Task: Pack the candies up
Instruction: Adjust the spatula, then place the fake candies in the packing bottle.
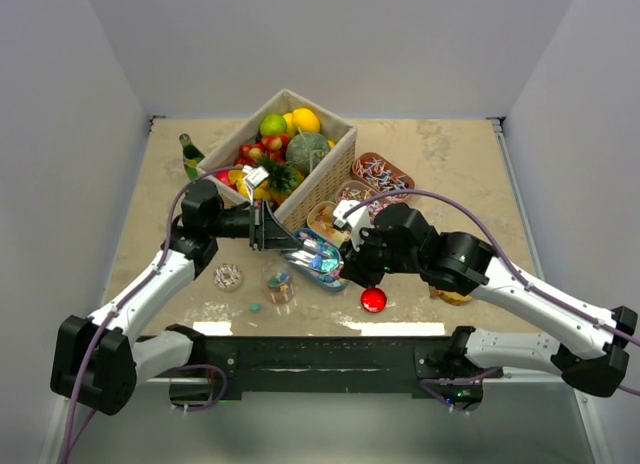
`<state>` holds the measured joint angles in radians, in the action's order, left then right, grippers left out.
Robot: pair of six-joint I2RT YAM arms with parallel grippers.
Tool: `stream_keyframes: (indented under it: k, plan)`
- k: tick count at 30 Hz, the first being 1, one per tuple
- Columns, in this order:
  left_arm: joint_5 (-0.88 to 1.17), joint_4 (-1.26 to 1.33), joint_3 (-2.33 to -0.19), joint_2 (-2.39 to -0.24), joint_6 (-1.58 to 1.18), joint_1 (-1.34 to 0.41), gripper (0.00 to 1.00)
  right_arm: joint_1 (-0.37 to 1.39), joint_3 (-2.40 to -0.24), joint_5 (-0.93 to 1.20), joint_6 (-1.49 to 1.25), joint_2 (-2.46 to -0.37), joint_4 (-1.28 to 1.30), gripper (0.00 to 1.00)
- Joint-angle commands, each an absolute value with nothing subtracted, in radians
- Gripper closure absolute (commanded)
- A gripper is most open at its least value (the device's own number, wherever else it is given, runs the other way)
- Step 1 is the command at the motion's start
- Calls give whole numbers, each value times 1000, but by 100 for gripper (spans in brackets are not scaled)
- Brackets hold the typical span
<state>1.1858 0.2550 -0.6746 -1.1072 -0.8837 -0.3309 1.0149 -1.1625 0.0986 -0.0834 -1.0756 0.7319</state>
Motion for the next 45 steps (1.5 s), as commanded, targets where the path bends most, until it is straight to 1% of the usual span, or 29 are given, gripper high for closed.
stream_keyframes:
  k: [1,4,5,9,11,13,14,16,17,18,19,20,21,22,23,24,27,29,32,36,41,45]
  plan:
    - [1247,307,-701,-1124,-925,-318,100,1017,-1154,67,-103,-1043,678,77]
    - [1253,322,-701,-1132,-946,-316,100,1019,-1150,90,-103,-1051,670,82]
    - [1255,325,-701,-1132,-954,-316,100,1017,-1150,94,-101,-1052,669,88]
    - [1262,330,-695,-1127,-951,-316,100,1017,-1169,126,-84,-1087,666,100]
    - [1262,312,-693,-1120,-921,-316,100,1017,-1186,138,-81,-1101,673,100]
    - [1253,240,-706,-1111,-870,-316,100,1017,-1203,146,-77,-1114,692,100]
    - [1244,201,-715,-1108,-797,-314,100,1017,-1204,146,-75,-1114,695,100]
    - [1200,47,-756,-1101,-703,-313,99,1017,-1207,147,-71,-1114,692,100]
    - [1178,-6,-794,-1103,-605,-311,95,1017,-1209,152,-72,-1115,692,100]
    - [1145,-140,-814,-1106,-559,-311,82,1020,-1212,156,-72,-1117,692,100]
    - [1122,-193,-834,-1114,-516,-310,73,1023,-1222,155,-75,-1123,696,100]
    - [1097,-242,-872,-1115,-441,-307,70,1032,-1229,156,-77,-1135,699,100]
    - [1059,-314,-890,-1118,-408,-304,58,1038,-1235,152,-80,-1140,710,100]
    - [1036,-339,-903,-1117,-388,-302,51,1048,-1242,146,-83,-1146,710,100]
    - [1014,-357,-925,-1114,-359,-301,48,1061,-1246,144,-87,-1155,712,100]
    - [979,-388,-933,-1112,-342,-301,43,1069,-1249,140,-95,-1158,712,100]
    - [907,-441,-948,-1097,-301,-298,32,1085,-1249,141,-113,-1172,710,100]
    - [868,-484,-963,-1089,-273,-298,27,1101,-1249,135,-120,-1180,712,100]
    - [787,-512,-974,-1065,-250,-296,25,1123,-1253,132,-127,-1192,719,100]
    - [634,-523,-986,-1023,-259,-295,19,1140,-1272,135,-150,-1238,767,100]
    - [464,-535,-994,-1005,-279,-295,18,1141,-1350,112,-183,-1308,865,100]
    - [391,-534,-985,-994,-290,-295,17,1141,-1428,114,-198,-1362,948,100]
